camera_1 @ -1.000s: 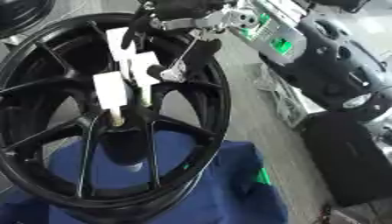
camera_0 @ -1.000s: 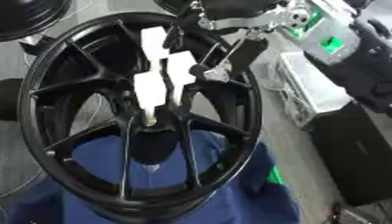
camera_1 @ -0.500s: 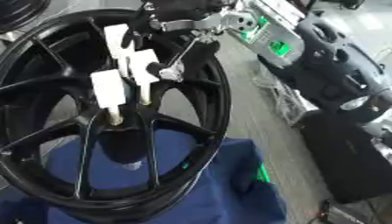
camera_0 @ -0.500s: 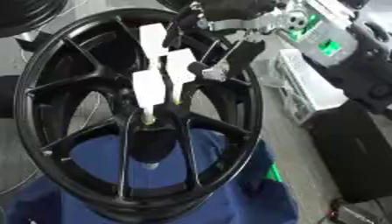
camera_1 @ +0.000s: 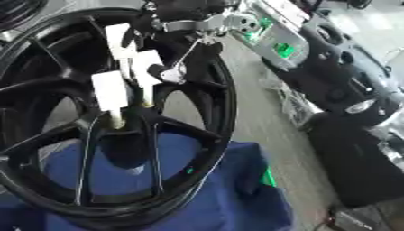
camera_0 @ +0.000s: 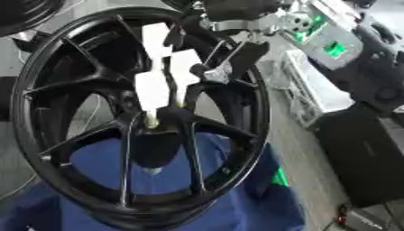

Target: Pull the pin out of the wheel hub.

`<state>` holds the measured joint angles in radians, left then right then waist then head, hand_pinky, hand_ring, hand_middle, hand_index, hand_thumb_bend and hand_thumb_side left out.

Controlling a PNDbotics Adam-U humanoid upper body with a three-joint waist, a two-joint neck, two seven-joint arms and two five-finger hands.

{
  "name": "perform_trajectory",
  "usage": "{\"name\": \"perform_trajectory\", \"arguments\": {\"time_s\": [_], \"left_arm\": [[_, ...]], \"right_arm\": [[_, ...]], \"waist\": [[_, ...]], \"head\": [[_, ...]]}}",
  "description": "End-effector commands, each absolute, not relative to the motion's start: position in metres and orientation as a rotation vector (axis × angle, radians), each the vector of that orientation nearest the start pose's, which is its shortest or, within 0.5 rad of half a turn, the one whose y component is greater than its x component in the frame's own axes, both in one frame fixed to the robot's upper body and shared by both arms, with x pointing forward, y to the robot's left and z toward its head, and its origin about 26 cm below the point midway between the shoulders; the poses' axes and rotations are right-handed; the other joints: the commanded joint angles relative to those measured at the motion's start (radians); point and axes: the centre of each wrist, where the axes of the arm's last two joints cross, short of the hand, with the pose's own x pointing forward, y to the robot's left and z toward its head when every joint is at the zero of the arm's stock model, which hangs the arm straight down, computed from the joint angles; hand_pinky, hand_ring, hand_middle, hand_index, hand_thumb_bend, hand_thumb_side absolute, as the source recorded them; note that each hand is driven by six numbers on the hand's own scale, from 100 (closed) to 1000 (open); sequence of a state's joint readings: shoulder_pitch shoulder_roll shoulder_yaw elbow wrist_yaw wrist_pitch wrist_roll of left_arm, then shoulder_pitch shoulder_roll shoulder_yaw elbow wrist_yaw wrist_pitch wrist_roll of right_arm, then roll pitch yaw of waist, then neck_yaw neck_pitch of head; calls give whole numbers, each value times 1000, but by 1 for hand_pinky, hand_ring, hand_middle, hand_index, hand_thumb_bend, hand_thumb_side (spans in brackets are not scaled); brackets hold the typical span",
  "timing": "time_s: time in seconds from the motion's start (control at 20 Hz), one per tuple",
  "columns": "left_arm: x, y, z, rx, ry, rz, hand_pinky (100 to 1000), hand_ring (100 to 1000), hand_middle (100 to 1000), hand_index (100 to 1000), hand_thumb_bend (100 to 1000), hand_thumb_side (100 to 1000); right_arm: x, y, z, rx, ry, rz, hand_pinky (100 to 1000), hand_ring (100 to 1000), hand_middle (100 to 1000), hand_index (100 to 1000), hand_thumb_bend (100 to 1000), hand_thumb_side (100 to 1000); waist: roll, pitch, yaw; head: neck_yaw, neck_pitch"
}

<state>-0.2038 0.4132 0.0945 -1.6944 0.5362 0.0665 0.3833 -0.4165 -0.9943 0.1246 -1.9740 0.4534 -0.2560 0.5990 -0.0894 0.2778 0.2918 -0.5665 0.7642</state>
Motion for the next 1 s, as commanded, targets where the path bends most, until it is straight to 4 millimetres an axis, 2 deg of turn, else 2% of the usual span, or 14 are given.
{"name": "perform_trajectory", "arguments": {"time_s": [0.05, 0.45, 0.8, 1.0], "left_arm": [[319, 340, 130, 138, -1822, 381, 736, 765, 664, 734, 179, 823], [319, 340, 129, 137, -1819, 377, 736, 763, 665, 734, 178, 828], [319, 340, 129, 139, -1819, 377, 736, 762, 665, 733, 177, 830], [319, 340, 128, 142, -1816, 379, 737, 762, 665, 733, 177, 832]], "right_arm": [[295, -314, 293, 1167, 2090, -2688, 858, 794, 719, 881, 109, 475], [297, -317, 291, 1191, 2091, -2692, 854, 797, 724, 877, 104, 462], [300, -320, 288, 1214, 2093, -2702, 852, 796, 722, 876, 102, 494], [300, -319, 286, 1186, 2095, -2712, 846, 772, 679, 861, 100, 506]], "waist": [[5, -10, 0], [7, -4, -1], [5, 3, 0], [5, 5, 0]], "head": [[-7, 6], [-10, 6], [-13, 3], [-13, 6]]}}
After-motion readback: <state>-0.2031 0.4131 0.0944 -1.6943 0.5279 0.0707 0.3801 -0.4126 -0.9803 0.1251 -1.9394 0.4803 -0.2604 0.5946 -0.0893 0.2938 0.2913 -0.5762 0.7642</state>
